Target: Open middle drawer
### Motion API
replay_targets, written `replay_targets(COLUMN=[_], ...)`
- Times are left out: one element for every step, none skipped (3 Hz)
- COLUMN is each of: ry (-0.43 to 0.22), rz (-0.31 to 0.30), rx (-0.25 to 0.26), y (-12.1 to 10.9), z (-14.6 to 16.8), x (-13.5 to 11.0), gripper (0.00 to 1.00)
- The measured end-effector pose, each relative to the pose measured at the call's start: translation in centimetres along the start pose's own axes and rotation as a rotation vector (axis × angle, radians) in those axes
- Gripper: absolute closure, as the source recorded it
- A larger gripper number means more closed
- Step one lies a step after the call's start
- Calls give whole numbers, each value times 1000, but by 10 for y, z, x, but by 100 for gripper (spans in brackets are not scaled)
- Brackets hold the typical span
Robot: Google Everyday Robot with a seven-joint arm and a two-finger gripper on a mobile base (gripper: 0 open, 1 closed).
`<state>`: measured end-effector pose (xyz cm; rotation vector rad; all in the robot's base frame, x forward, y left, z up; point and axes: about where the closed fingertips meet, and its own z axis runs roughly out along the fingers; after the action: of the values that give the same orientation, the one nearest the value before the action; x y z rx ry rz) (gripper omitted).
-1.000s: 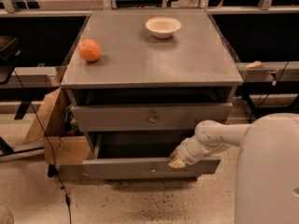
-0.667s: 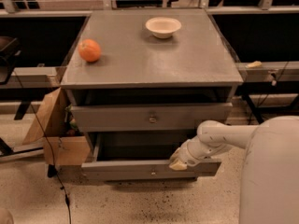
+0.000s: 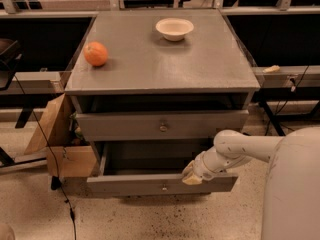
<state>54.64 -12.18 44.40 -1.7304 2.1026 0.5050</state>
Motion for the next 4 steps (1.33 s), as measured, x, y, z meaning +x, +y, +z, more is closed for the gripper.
replay_targets(ry=[-23, -23, -23, -23], rz=[-11, -11, -11, -11], rx=[-28, -28, -28, -28], y=[12, 12, 12, 12], z=[-5, -5, -5, -5], x=[4, 4, 4, 4], gripper=[27, 4, 0, 0])
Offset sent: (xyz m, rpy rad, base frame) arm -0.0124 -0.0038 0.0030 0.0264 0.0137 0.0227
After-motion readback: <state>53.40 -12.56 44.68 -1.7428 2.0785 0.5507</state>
